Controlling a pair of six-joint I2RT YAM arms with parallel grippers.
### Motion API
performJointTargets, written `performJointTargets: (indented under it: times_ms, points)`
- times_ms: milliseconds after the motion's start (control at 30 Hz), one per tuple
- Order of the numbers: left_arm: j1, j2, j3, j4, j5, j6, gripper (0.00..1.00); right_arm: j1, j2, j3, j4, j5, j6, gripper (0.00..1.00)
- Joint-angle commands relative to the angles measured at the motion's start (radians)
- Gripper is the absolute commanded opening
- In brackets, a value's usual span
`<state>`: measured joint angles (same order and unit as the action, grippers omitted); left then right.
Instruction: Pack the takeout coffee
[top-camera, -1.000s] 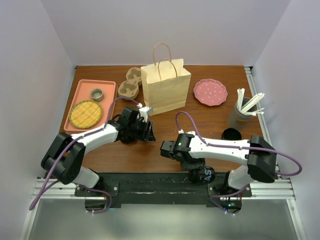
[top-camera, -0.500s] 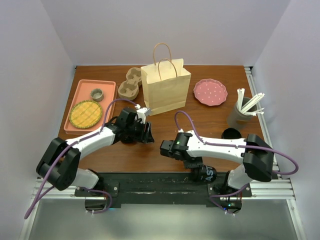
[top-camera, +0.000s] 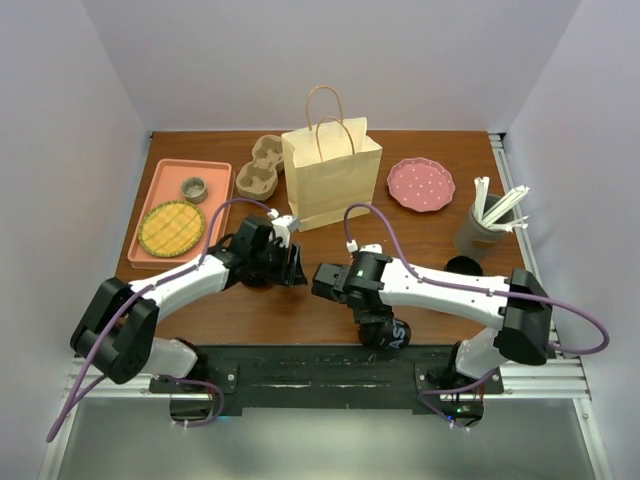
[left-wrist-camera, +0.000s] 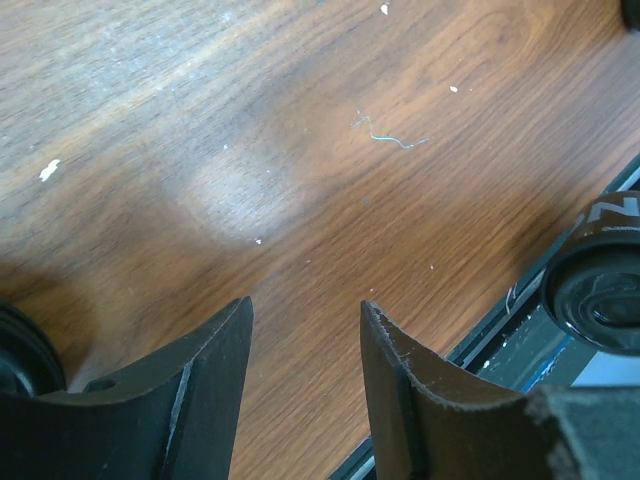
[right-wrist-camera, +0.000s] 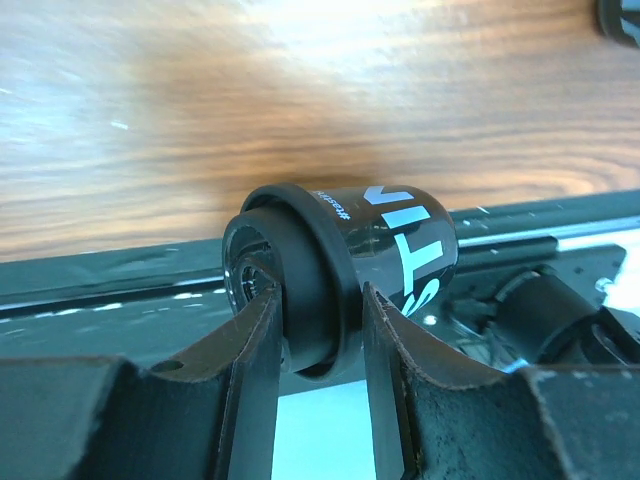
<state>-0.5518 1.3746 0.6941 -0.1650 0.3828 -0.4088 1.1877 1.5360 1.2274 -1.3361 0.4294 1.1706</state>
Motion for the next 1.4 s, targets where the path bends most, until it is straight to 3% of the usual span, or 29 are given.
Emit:
performJointTargets:
  times_ms: [0,133,300,433,633,933,1367]
  points:
    - [0.001,-0.051,0.065,-0.040,-0.053,-0.022,0.52,-0.106,-0.108,0.021,0.061,0.060,-0.026,0.17]
    - [0.001,-0.123,0.103,-0.091,-0.136,-0.059,0.53,-0.334,-0.296,-0.091,0.390,0.017,-0.156,0.17]
    - [0.001,-0.157,0.162,-0.188,-0.144,-0.100,0.53,-0.618,-0.408,-0.221,0.751,-0.144,-0.292,0.18]
    - [0.001,-0.161,0.147,-0.229,-0.128,-0.122,0.53,-0.717,-0.419,-0.308,0.988,-0.251,-0.324,0.19]
    - [0.001,-0.169,0.124,-0.238,-0.137,-0.113,0.53,-0.815,-0.384,-0.434,1.258,-0.310,-0.235,0.20]
    - [0.001,-0.192,0.120,-0.257,-0.189,-0.104,0.54,-0.873,-0.321,-0.488,1.318,-0.297,-0.132,0.23]
    - [0.001,-0.184,0.182,-0.300,-0.246,-0.070,0.55,-0.875,-0.402,-0.582,1.157,-0.147,0.012,0.27]
